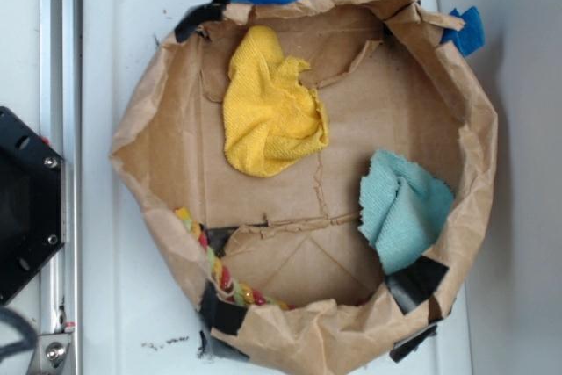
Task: Grab the yellow cloth.
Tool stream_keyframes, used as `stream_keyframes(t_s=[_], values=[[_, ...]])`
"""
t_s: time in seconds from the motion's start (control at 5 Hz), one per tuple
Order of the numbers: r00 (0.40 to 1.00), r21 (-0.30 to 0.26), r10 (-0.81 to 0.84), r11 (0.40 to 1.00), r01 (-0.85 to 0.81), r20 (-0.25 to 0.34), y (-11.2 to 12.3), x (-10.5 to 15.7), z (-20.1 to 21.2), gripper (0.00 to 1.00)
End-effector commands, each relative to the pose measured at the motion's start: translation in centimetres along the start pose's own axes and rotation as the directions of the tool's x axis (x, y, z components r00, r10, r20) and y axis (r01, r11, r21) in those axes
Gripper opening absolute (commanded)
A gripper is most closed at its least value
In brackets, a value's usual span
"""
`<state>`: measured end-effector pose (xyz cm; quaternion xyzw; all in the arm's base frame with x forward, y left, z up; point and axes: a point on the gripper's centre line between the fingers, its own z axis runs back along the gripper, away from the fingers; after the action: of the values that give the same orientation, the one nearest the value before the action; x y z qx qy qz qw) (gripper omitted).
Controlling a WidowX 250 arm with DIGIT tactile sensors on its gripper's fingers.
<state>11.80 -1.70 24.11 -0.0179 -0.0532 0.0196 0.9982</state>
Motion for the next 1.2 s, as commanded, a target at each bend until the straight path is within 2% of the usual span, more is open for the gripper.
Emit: stream_keyframes(t_s=[0.0, 0.2, 0.4, 0.6, 0.8, 1.0], values=[[1.000, 0.000, 0.000, 1.000, 0.000, 0.000, 0.0, 0.0, 0.0, 1.00], [0.990, -0.037, -0.131, 0.991, 0.129, -0.057, 0.3, 4.2, -2.3, 1.00], [0.946, -0.051, -0.315, 0.949, 0.312, -0.076, 0.9, 7.3, -4.7, 1.00], [0.904, -0.016, -0.423, 0.906, 0.423, -0.067, 2.4, 10.0, -7.1, 1.00], [0.889, -0.010, -0.452, 0.892, 0.452, -0.070, 4.2, 12.4, -9.9, 1.00], [0.874, -0.013, -0.481, 0.876, 0.481, -0.064, 5.8, 13.3, -12.5, 1.00]])
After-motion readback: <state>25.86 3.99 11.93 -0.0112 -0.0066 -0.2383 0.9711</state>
